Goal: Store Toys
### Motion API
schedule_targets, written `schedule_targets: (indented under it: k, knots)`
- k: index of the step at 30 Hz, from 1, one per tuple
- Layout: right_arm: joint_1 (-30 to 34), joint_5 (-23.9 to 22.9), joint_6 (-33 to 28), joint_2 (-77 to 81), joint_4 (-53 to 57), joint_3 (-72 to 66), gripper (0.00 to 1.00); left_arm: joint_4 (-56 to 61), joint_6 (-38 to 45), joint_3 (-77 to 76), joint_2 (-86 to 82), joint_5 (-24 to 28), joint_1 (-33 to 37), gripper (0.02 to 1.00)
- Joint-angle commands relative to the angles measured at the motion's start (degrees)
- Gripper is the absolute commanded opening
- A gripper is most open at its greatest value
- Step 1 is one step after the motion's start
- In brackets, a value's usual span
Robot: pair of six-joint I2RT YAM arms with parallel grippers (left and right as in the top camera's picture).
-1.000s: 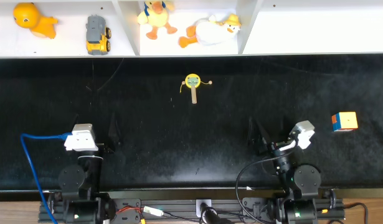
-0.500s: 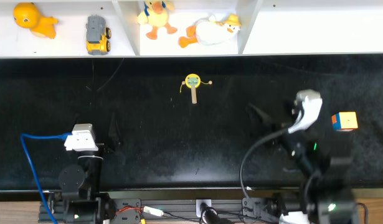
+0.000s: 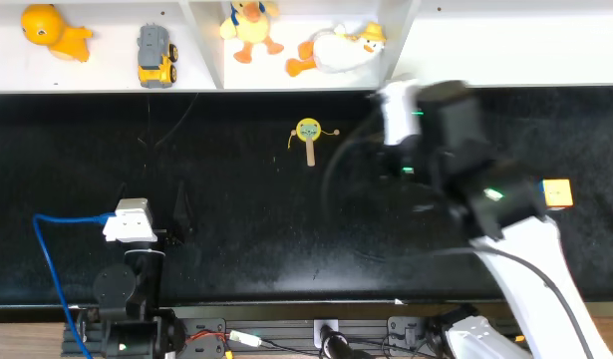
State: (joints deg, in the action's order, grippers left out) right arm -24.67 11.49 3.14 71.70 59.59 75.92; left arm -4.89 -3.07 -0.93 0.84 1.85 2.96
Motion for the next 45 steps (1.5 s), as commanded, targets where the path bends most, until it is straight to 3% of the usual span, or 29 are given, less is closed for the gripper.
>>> schedule_targets:
  k: [1,6,13,17,21,28,35,45]
  knots:
    - [-5.97,-5.2,4.7,5.7,-0.04,1.31,0.998,0.15,-0.87,0.48,-0.68,-0.5,-0.42,0.998]
    - [-9.66,-3.93,10.95,13.6,-1.18,1.31,0.998,0.15,-0.87,0.48,-0.68,-0.5,-0.42,0.998]
    - [-10.19,5.66,13.55,21.03,-9.68,1.29,0.996,0.13,-0.87,0.48,-0.68,-0.5,-0.42,0.996]
    - [-10.19,4.61,13.66,24.11,-15.52,1.29,0.996,0.13,-0.87,0.48,-0.68,-0.48,-0.42,0.998]
    - [-10.21,-2.05,18.27,27.15,-16.76,1.33,0.998,0.13,-0.9,0.48,-0.68,-0.5,-0.42,0.998]
    - [-10.23,-8.07,22.16,31.1,-16.57,1.62,1.0,0.15,-0.87,0.48,-0.68,-0.5,-0.42,0.998]
    - [-10.29,-8.59,24.02,35.91,-16.57,2.97,0.998,0.15,-0.87,0.48,-0.68,-0.5,-0.42,0.998]
    - [-10.84,-8.61,24.63,41.68,-15.41,5.66,0.886,0.13,-0.87,0.48,-0.68,-0.5,-0.42,0.996]
